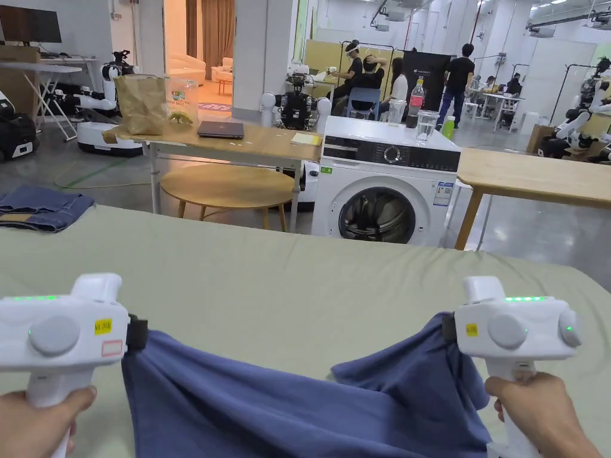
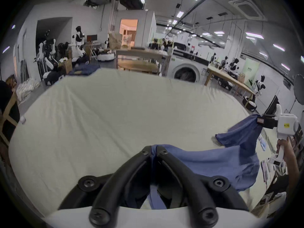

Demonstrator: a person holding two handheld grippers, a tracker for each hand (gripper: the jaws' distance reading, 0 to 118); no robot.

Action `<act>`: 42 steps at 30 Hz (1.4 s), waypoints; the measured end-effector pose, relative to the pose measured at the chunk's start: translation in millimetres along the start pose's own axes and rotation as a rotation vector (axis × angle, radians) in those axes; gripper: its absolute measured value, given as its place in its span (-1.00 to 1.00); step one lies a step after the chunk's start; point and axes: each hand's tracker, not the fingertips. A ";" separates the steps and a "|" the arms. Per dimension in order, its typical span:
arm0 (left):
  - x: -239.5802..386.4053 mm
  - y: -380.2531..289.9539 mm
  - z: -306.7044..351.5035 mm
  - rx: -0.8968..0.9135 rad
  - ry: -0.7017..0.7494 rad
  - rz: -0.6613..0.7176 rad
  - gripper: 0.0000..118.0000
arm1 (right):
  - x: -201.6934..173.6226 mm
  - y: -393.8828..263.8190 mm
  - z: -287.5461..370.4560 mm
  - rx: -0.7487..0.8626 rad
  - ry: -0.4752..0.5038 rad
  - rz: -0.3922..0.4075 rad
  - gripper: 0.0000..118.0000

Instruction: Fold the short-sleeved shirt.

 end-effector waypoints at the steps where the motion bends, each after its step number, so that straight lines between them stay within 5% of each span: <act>1: 0.1 9.6 7.1 0.014 -0.003 -0.002 -1.00 | 4.8 6.4 9.8 0.029 -0.011 -0.008 -0.99; 16: 1.4 163.9 80.1 0.195 0.055 -0.069 -1.00 | 63.2 108.5 106.9 0.285 -0.096 -0.077 -0.99; 42: 9.5 354.0 121.5 0.397 0.142 -0.153 -1.00 | 41.3 308.7 154.1 0.569 -0.236 -0.041 -0.99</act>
